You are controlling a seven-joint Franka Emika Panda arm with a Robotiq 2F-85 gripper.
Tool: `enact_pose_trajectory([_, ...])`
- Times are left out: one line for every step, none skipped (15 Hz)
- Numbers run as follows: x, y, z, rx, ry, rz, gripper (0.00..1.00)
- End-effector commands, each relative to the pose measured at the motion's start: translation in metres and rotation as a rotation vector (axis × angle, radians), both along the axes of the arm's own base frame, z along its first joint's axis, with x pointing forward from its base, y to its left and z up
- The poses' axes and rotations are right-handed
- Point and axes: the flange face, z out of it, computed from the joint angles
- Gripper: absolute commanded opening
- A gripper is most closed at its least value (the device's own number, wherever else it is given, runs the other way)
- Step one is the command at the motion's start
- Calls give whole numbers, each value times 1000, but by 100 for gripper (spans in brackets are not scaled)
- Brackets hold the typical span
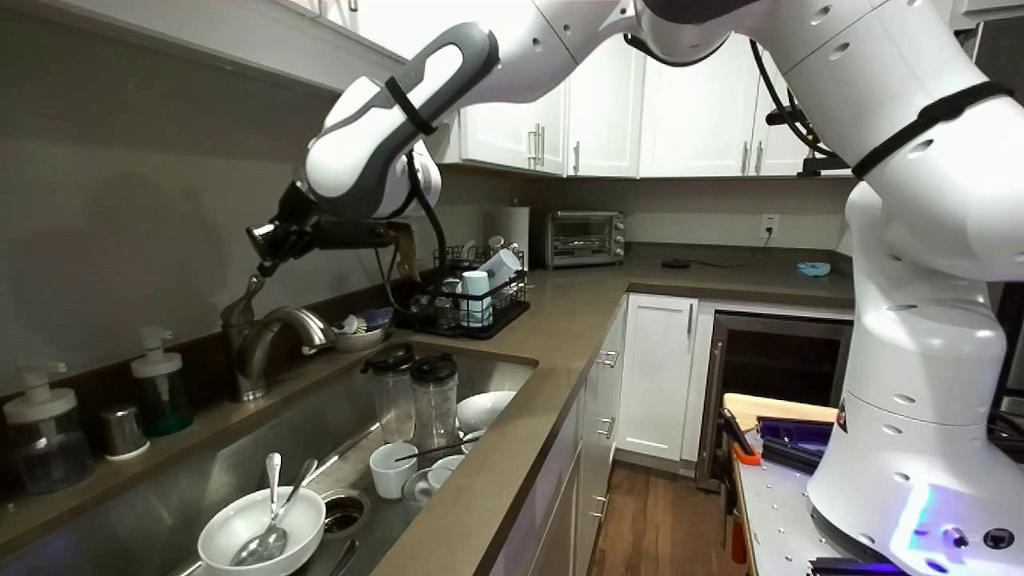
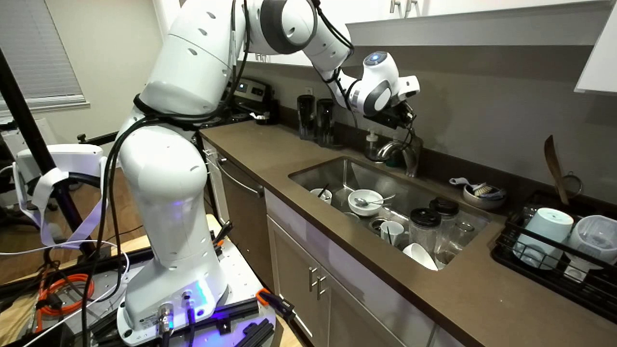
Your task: Close the faucet, open the faucet, close the faucet
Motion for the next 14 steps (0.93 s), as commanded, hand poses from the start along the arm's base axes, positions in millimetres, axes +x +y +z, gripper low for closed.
enact_pose_trajectory([13,-9,1,-7,28,14,0])
enact_pose_trajectory([14,-11,0,-5,37,10,0])
enact_pose_trajectory([15,-13,-1,-2,43,8,0])
enact_pose_trajectory([16,-14,-2,3,52,7,0])
enact_pose_trajectory([17,-15,-3,5,57,5,0])
enact_pose_trajectory([19,-15,-5,9,59,5,0])
enact_pose_trajectory([19,-14,-7,15,58,6,0])
enact_pose_trajectory([20,-12,-9,21,57,8,0])
enact_pose_trajectory([20,-11,-11,23,52,9,0])
enact_pose_trajectory([21,-9,-13,23,46,9,0])
enact_pose_trajectory([21,-6,-15,27,44,13,0])
enact_pose_trajectory([22,-5,-17,27,41,15,0])
enact_pose_trajectory([23,-3,-20,27,38,15,0])
enact_pose_trajectory([23,-2,-21,27,36,16,0])
